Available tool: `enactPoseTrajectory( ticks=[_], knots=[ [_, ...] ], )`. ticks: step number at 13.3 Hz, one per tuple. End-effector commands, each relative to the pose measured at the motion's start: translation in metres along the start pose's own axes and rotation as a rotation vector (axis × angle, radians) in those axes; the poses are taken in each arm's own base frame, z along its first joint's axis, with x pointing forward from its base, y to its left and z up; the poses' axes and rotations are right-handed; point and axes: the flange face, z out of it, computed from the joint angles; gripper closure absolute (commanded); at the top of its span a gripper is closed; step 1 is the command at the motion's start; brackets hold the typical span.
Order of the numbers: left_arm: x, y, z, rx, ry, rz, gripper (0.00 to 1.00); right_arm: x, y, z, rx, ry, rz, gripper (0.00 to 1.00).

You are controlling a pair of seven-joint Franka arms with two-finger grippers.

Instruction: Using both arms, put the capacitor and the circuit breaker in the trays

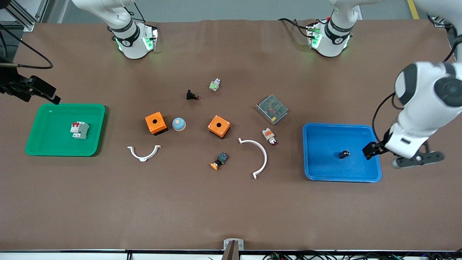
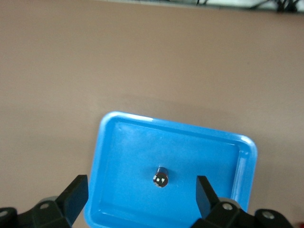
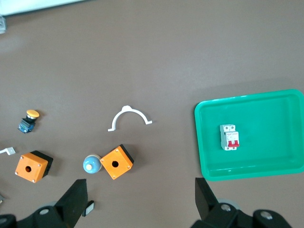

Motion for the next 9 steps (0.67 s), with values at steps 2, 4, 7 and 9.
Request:
enactPoseTrajectory(
  ticks=[2,4,7,9],
  knots=[
    [-0.001,0.003,-0.068,0.017,0.029,0.032,0.0,0.004,0.01,-0.016,-0.083,0.026,-0.067,0.0],
    [-0.001,0.013,-0.096,0.021,0.002,0.043,0.0,-0.006,0.011,-0.014,-0.089,-0.041,-0.048,0.0],
    [-0.001,0.014,-0.12,0.005,-0.034,0.029,0.0,-0.013,0.01,-0.023,-0.085,-0.034,-0.008,0.0],
    [-0.002,0.013,-0.128,-0.013,-0.055,0.029,0.0,-0.012,0.014,-0.023,-0.086,-0.034,-0.001,0.0]
  ],
)
